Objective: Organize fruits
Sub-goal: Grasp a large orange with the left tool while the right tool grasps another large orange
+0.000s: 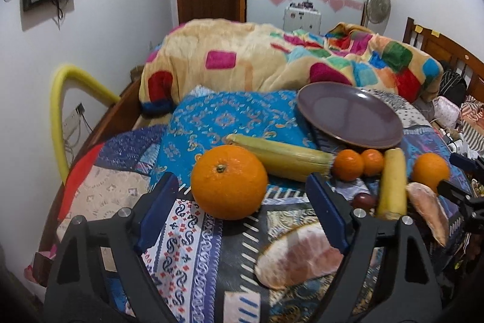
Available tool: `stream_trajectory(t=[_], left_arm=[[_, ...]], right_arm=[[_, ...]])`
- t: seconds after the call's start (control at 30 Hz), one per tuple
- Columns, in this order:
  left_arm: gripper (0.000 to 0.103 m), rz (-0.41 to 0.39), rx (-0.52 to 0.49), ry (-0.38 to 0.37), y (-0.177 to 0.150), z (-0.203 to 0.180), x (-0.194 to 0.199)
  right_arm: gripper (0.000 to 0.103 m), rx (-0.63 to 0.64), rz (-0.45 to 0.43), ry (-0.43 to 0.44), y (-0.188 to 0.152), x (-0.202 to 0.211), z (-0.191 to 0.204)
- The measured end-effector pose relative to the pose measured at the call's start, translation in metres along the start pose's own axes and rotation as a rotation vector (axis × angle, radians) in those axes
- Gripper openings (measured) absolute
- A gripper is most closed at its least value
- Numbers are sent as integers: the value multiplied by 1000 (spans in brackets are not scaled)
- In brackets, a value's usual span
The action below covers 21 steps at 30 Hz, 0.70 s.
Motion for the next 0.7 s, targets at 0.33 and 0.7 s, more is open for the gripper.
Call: stream_trajectory(t=[0.33, 0.7], left_arm=[[83, 79, -7, 3, -1, 9, -27], [69, 145, 28, -20, -1, 19, -47]], right_arm=[[86, -9, 52, 33, 5, -13, 1], [64, 10, 105, 93, 3, -27, 9]])
Point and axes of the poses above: each gripper's, at about its wrist camera, not at the fingertips, and x roughly against the way its jaws point, z to its left, y to its top, the point moved 5 cm from there along -x, roughly the way its jaws point, and after that the axes turned 7 degrees about -y, right-handed, at the moved point
